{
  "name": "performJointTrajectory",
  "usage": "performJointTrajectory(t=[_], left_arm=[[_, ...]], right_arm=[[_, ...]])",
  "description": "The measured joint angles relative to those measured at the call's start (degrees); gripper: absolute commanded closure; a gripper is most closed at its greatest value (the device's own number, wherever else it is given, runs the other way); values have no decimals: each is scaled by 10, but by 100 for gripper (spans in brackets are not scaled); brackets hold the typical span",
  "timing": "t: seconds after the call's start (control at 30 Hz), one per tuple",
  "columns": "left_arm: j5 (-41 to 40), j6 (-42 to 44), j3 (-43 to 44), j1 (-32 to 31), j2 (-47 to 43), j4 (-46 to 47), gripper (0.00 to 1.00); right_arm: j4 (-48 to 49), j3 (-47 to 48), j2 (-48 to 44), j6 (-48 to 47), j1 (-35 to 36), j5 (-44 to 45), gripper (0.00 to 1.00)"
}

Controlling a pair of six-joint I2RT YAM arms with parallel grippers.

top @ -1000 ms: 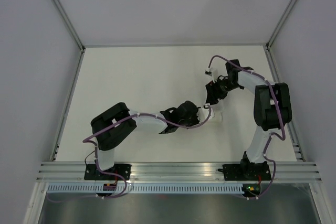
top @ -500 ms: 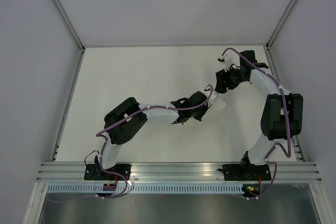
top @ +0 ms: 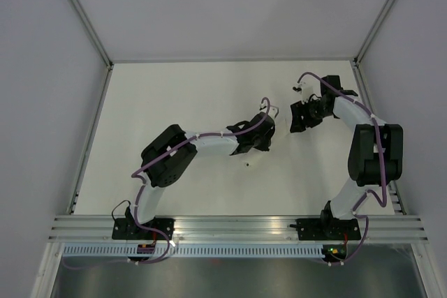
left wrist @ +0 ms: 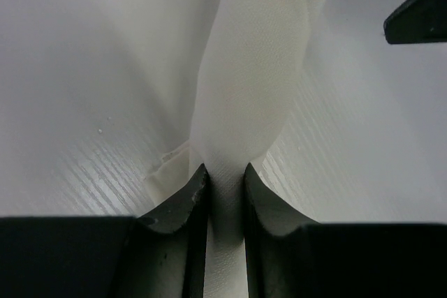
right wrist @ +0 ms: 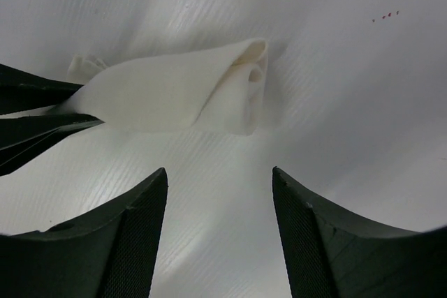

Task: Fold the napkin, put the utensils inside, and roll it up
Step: Roll the napkin at the center of the board.

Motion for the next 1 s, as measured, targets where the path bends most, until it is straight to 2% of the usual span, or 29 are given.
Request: performJointTrajectory(t=[0.23, 0.5, 0.7, 1.0], left_arm=[[-15, -32, 18, 1, 10, -12, 90], [-30, -67, 23, 1, 14, -15, 89], [-42, -92, 24, 3, 14, -18, 83], [-58, -127, 34, 25, 21, -26, 69]], right_arm=[[0, -27, 18, -3, 17, 15, 41], [21, -28, 64, 22, 95, 36, 45], [24, 21, 103, 53, 108, 37, 45], [23, 102, 159, 77, 134, 54, 45]])
